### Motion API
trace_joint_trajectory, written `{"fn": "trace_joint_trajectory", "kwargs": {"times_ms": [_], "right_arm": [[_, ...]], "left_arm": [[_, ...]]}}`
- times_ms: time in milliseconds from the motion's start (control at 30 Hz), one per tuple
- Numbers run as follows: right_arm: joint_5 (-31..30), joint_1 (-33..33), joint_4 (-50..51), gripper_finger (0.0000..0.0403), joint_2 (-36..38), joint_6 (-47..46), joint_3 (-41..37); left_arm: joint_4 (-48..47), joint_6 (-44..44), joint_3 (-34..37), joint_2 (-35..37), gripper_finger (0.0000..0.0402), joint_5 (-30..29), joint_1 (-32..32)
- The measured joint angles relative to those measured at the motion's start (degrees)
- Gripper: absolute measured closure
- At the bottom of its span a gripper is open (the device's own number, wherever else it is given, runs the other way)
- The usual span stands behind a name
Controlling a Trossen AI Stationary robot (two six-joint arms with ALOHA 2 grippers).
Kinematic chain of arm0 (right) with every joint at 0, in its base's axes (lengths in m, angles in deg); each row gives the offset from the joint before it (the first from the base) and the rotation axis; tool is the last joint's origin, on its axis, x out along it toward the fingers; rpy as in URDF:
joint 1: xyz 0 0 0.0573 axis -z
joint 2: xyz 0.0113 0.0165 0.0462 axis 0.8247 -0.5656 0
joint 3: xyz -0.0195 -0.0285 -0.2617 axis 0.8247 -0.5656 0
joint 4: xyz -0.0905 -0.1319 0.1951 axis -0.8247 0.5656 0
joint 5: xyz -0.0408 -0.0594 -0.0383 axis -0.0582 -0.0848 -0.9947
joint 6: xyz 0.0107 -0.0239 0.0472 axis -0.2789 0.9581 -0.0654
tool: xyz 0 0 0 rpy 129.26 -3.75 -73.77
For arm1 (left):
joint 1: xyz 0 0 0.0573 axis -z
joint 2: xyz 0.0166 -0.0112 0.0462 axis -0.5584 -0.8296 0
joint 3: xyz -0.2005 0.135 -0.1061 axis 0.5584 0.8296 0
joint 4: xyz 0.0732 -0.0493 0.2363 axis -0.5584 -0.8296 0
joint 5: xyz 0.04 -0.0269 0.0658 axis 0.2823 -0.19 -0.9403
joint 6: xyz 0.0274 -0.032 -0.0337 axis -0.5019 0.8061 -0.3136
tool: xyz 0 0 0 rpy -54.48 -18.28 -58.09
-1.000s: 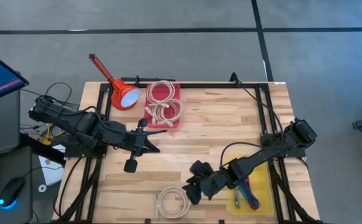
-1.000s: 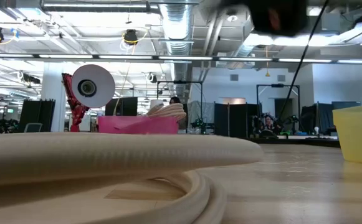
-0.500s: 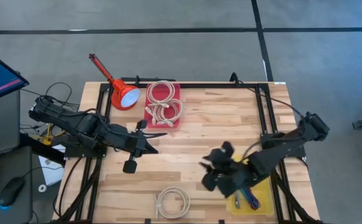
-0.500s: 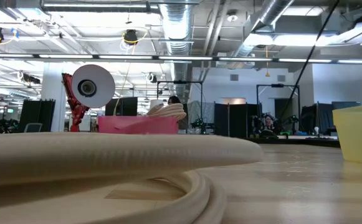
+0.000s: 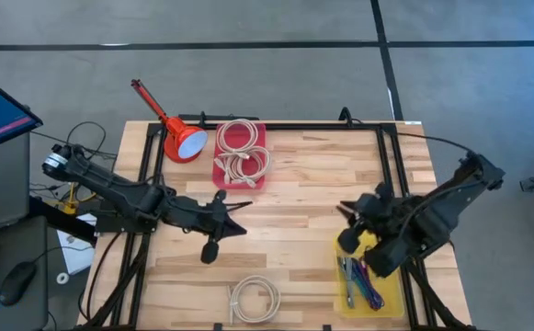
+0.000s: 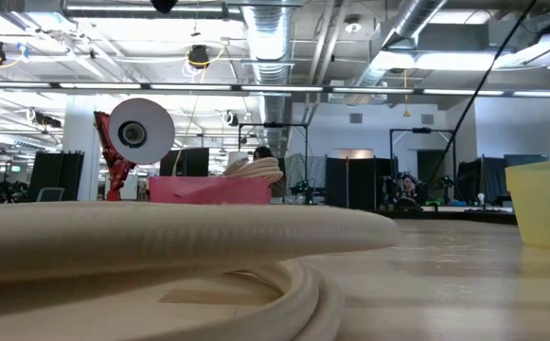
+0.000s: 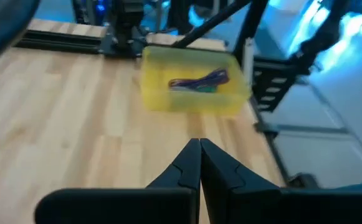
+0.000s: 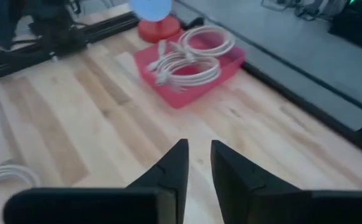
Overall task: Pick & Place USB Port
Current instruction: Put the HDMI cable into the red bin
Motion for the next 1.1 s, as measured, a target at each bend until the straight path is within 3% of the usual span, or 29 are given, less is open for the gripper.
{"fn": "trace_joint_trajectory", "kwargs": {"times_ms": [167, 300, 500, 733, 933, 1100], "right_arm": [[-2.5, 0.0, 2.5, 0.0354, 6.6, 0.2, -3.4], [-3.8, 0.0, 2.6, 0.0366, 14.1, -0.1, -9.6], [-3.9, 0.1, 2.1, 0.0388, 26.9, -3.5, -19.2], [-4.3, 0.1, -2.2, 0.0400, 36.8, 2.2, -24.5], [-3.7, 0.9, -2.3, 0.0399, 39.3, 6.8, -25.1], [-2.2, 0.9, -2.7, 0.0398, 40.7, 7.3, -25.1]], "left_arm": [[3.7, 6.3, 5.0, 0.0, 0.0397, 2.1, -0.2], [4.0, 12.9, 7.8, 0.0, 0.0397, -1.5, -2.1], [9.3, 12.3, 8.0, 0.0, 0.0397, -1.9, -4.7], [13.0, 9.2, 6.5, 0.0, 0.0398, 5.7, -4.8], [12.4, 15.0, 6.5, 0.0, 0.0398, 9.4, -4.8], [12.5, 15.9, 6.5, 0.0, 0.0398, 16.3, -4.8]]}}
